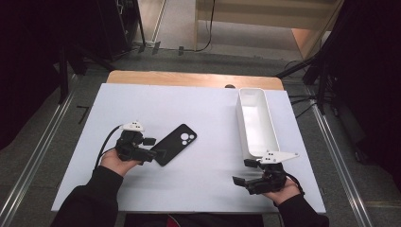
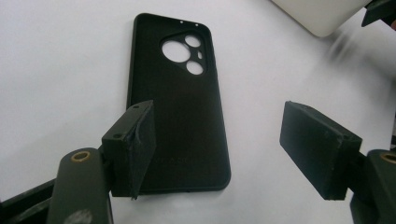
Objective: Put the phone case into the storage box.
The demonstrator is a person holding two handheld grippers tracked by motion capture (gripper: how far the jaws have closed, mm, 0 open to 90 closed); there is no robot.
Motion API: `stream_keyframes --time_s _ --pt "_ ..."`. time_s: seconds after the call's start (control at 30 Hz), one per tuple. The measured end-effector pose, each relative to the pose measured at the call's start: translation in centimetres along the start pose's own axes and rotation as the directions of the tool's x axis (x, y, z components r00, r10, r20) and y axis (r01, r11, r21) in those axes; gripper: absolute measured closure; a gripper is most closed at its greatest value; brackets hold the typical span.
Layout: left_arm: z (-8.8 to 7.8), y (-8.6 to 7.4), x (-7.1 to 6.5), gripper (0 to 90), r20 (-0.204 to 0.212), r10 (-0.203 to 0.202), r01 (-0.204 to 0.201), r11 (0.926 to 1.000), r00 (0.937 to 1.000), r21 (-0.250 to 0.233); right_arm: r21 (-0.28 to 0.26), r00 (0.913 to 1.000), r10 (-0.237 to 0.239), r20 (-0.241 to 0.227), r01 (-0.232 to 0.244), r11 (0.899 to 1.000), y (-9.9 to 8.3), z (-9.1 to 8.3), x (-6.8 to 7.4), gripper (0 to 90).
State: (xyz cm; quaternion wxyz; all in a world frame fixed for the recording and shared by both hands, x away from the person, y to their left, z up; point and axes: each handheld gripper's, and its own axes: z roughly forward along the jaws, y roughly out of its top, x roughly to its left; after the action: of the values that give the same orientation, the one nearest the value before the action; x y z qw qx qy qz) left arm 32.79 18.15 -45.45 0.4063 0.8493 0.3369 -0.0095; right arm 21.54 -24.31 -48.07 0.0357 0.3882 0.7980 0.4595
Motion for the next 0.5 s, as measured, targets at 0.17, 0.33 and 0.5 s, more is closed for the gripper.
stream_keyframes --time_s 0.17,0.33,0.5 --pt "0.3 0.6 0.1 26.7 -0.010 0.003 -0.003 1.0000 0.9999 0.005 0.001 1.0000 0.000 -0.002 0.000 1.000 0.0 0.0 0.0 13.0" --pt "0.6 0.8 0.3 26.6 -0.026 0.000 0.000 1.0000 0.9997 -0.004 0.000 1.0000 0.004 0.000 -0.004 1.000 0.0 0.0 0.0 13.0" --pt "1.2 1.8 0.4 23.5 -0.024 0.004 -0.004 1.0000 0.9997 0.001 0.002 1.0000 0.001 -0.002 -0.001 1.000 0.0 0.0 0.0 13.0"
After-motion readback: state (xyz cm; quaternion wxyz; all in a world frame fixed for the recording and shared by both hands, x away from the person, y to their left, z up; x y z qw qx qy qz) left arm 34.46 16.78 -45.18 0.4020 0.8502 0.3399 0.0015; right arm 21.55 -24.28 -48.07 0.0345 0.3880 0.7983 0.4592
